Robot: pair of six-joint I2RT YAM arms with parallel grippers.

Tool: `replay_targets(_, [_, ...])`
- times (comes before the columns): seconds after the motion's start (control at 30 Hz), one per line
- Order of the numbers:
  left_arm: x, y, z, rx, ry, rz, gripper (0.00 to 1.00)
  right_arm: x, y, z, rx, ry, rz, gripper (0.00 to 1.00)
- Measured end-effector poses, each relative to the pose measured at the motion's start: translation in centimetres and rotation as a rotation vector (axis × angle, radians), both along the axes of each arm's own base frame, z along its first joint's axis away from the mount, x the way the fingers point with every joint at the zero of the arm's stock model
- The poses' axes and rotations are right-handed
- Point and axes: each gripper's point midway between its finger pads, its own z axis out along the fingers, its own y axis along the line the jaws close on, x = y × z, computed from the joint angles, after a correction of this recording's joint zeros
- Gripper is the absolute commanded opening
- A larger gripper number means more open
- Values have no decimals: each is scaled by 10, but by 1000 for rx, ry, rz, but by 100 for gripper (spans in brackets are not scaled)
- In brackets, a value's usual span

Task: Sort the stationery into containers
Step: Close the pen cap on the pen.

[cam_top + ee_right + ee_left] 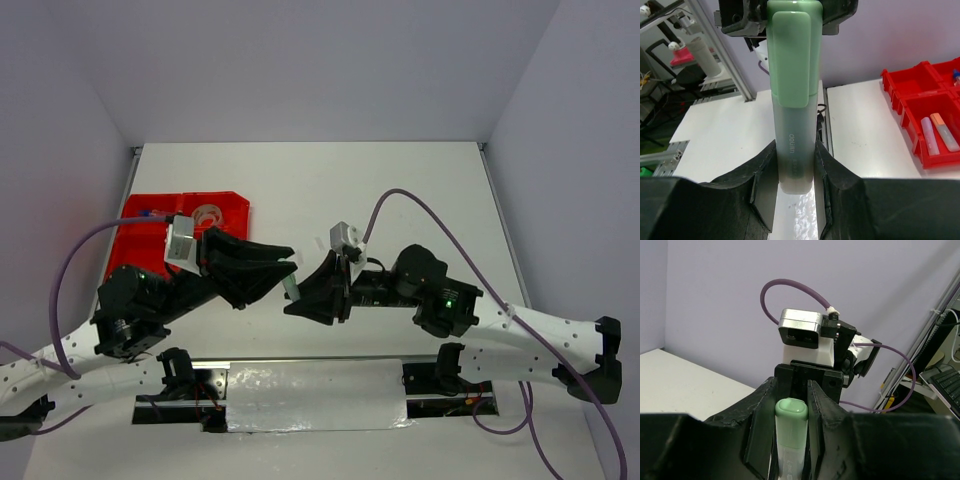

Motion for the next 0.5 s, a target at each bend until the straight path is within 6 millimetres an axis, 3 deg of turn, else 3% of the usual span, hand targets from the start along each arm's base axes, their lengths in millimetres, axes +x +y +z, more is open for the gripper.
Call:
replay_targets(0.27, [-1,2,8,-40,2,-6,0,1,3,9,-11,-12,22,0])
replay_targets(0.5, [9,5,9,-158,21,27,0,12,6,20,-87,-1,22,0])
